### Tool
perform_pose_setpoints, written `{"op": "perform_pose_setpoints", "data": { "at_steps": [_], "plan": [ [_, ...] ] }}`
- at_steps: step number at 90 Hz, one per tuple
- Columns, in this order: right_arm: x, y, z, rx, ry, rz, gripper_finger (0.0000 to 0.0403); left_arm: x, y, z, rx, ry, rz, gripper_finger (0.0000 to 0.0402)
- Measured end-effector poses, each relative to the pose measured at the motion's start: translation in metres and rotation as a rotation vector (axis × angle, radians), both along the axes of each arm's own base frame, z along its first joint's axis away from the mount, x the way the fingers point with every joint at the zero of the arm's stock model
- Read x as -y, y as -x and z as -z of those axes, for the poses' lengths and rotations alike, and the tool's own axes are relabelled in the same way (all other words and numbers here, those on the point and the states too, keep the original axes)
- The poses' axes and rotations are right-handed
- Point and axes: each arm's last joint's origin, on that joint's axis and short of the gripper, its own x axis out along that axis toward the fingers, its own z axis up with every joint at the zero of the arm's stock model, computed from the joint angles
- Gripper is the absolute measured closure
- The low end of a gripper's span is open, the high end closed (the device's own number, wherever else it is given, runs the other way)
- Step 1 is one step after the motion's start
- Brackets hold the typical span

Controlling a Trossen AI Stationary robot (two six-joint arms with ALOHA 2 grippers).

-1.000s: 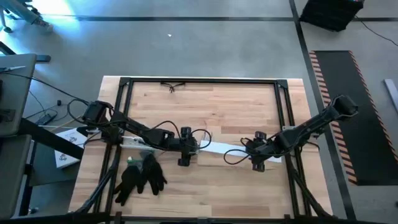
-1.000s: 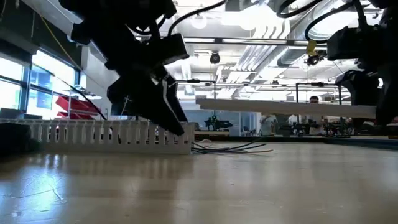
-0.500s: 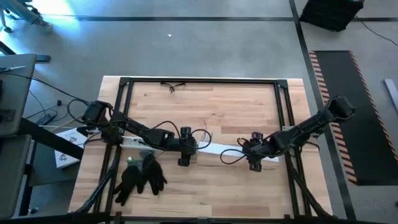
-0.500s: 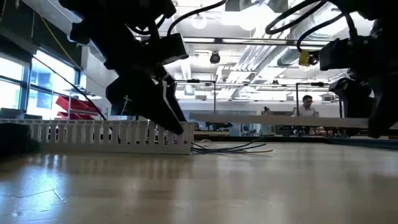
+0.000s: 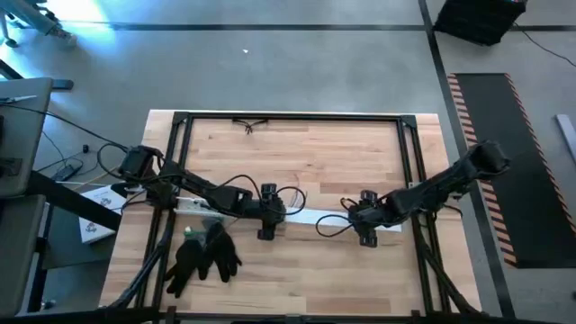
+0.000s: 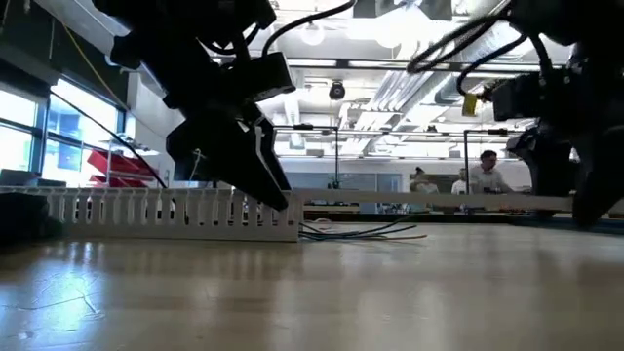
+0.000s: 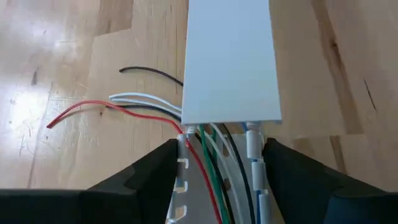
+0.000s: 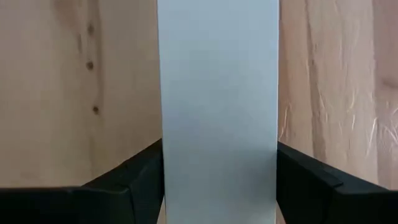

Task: Ziptie cables
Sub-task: Close the white cable duct

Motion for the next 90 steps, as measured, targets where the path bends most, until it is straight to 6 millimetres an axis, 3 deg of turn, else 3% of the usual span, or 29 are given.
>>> {"op": "perform_pose_setpoints", "data": {
  "at_steps": [35,59,90],
  "plan": [
    [0.001,-0.032,-0.016,-0.135,0.053,-0.012,0.0171,0.001,0.001,0.0,-0.016,0.027,0.023,0.0185],
    [-0.004,-0.037,-0.043,-0.161,0.09,0.014,0.0171,0.0,0.003,-0.001,-0.032,0.021,0.03,0.017],
    [-0.004,-0.037,-0.043,-0.175,0.048,0.06,0.0171,0.0,0.003,-0.001,-0.037,0.029,0.04,0.0169]
  ]
}}
